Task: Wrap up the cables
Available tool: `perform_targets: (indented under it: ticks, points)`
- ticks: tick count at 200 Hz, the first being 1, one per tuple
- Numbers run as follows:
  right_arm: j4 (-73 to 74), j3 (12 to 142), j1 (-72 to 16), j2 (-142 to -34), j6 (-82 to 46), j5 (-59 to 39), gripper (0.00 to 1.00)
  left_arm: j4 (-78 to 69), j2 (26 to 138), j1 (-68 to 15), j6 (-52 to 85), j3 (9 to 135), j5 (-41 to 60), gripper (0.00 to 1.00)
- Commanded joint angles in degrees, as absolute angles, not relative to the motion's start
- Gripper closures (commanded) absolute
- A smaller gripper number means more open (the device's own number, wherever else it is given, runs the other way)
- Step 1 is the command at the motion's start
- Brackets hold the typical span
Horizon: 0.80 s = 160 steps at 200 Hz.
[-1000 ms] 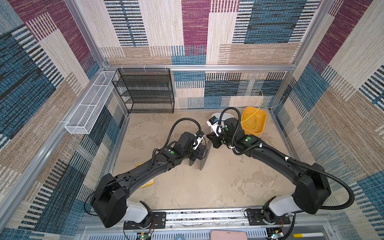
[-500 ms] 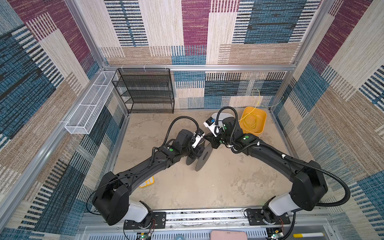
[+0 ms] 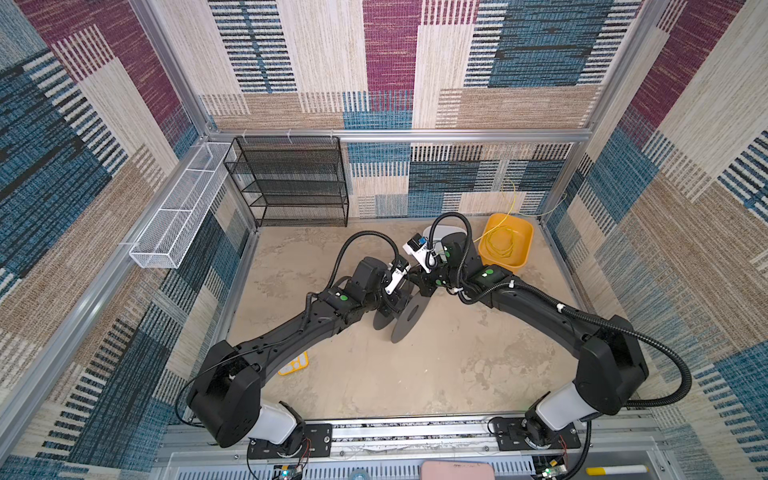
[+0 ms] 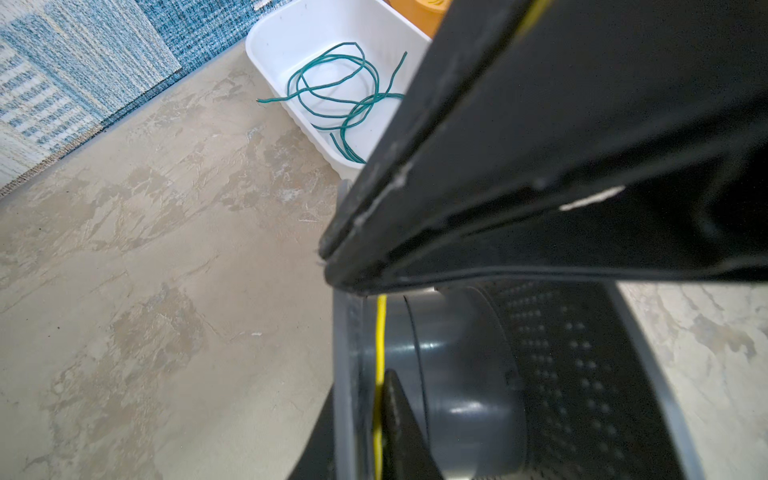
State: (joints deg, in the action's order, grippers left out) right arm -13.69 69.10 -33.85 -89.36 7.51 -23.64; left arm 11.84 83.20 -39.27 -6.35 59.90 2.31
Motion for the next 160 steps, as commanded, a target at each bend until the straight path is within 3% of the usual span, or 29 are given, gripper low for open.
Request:
perform_targets:
  ticks: [1, 22, 94, 122, 137, 160]
  points:
    - [-9.8, 69.2, -33.8, -89.2, 6.5, -25.1, 1.0, 11.9, 83.3, -39.4, -7.4, 60.5, 3.2, 0.93]
    - [-9.6, 69.1, -33.8, -89.3, 6.1, -25.3, 1.0, 12.5, 83.3, -39.4, -7.6, 60.6, 2.2, 1.0]
    - [-7.8, 67.9, -33.2, -88.5, 3.5, -26.5, 1.0, 14.3, 81.2, -39.3, -7.9, 60.6, 4.0, 1.0]
    - [-7.2, 67.7, -33.2, -87.2, 1.9, -26.1, 0.88, 15.5, 79.9, -39.4, -6.4, 61.2, 3.0, 1.0]
    - [-7.2, 68.0, -33.1, -86.4, 0.9, -25.8, 0.71, 15.7, 79.0, -39.4, -4.9, 61.6, 2.7, 1.0]
    - [-7.0, 68.4, -33.1, -84.3, -0.7, -26.0, 0.63, 16.5, 77.7, -39.3, -2.6, 62.1, 0.1, 1.0]
